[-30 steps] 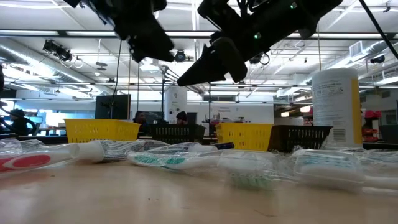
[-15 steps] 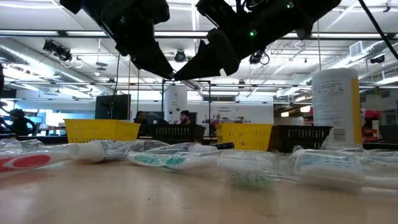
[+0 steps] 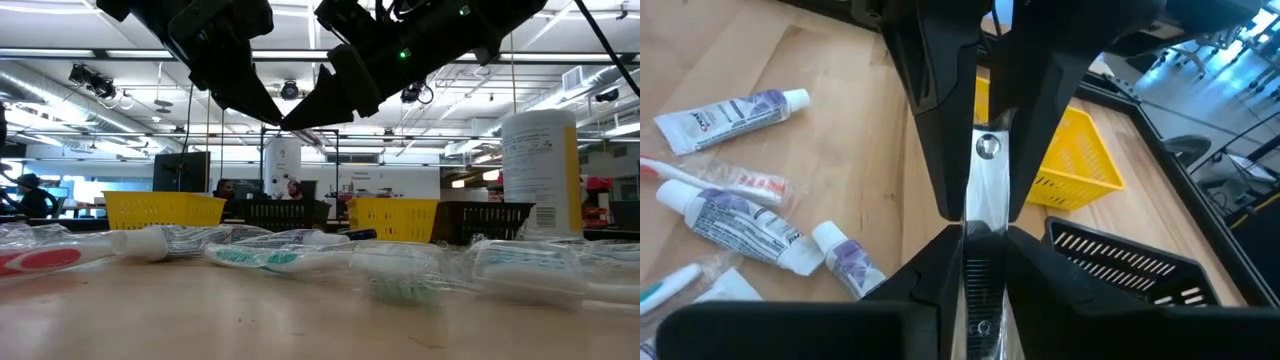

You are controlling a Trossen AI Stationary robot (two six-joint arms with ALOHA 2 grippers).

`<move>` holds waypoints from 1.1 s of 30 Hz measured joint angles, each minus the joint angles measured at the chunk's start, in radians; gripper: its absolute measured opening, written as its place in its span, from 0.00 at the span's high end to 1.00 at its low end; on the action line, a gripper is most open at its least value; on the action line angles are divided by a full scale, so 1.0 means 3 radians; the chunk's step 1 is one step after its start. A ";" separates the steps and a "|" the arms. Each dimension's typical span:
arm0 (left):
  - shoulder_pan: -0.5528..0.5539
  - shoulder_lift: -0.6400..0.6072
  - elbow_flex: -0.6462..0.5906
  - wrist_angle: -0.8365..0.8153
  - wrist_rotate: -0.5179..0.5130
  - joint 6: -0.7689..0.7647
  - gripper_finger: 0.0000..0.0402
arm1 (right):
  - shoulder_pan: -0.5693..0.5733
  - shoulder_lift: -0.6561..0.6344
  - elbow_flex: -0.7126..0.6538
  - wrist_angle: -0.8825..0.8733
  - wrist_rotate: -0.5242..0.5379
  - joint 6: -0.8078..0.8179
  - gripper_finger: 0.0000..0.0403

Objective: Pick & Place Travel size toiletries
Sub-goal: Put the silver nail cutter into the left black bin

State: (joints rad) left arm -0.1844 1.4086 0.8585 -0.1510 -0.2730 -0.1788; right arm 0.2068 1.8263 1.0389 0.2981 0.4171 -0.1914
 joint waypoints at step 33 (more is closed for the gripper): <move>0.0968 0.0347 0.0003 0.0066 -0.0604 -0.0673 0.78 | 0.0067 -0.0001 -0.0001 -0.1560 -0.0093 0.1657 0.50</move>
State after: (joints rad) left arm 0.1060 1.5127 0.8595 -0.1312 -0.4543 -0.3809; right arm 0.2268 1.8259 1.0386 -0.1700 0.3892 0.3058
